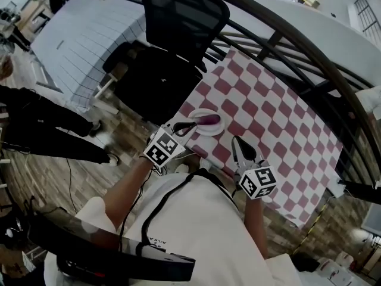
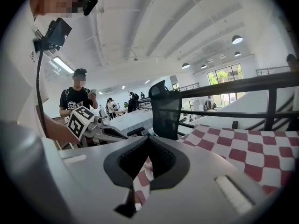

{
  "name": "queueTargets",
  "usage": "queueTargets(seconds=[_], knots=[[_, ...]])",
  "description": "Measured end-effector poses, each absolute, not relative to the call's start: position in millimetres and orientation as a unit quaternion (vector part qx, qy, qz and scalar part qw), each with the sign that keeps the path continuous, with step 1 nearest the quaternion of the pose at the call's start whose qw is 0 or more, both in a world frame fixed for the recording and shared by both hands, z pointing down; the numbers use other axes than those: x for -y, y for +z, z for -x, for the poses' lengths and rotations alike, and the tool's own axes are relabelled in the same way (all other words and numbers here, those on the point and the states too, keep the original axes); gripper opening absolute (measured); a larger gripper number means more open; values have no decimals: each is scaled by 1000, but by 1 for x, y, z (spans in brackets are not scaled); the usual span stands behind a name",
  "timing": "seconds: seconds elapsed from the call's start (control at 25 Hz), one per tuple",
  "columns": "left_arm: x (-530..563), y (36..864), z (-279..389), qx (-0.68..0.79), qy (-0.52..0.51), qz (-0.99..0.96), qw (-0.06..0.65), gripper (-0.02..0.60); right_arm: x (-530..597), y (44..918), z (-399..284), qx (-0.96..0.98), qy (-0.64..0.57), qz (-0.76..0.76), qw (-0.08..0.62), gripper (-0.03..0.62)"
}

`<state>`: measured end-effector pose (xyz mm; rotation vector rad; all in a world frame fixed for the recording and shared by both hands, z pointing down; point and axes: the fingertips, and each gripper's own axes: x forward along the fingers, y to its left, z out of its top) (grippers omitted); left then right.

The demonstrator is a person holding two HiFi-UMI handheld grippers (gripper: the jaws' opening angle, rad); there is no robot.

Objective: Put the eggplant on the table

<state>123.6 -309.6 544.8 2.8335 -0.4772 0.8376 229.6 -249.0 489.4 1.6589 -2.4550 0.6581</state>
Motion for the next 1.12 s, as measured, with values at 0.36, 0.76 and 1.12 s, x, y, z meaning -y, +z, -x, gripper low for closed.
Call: queueTargets(seconds=[0.36, 0.76, 1.12], knots=[[296, 502, -103, 196, 188, -957, 99, 8, 249, 473, -223, 815, 191, -544, 49, 6], [282, 508, -95, 207, 182, -955, 113, 8, 244, 475, -218, 814, 190, -546, 55, 6], [285, 505, -93, 204, 185, -956, 106, 8, 240, 474, -216, 816, 188, -542, 66, 6]])
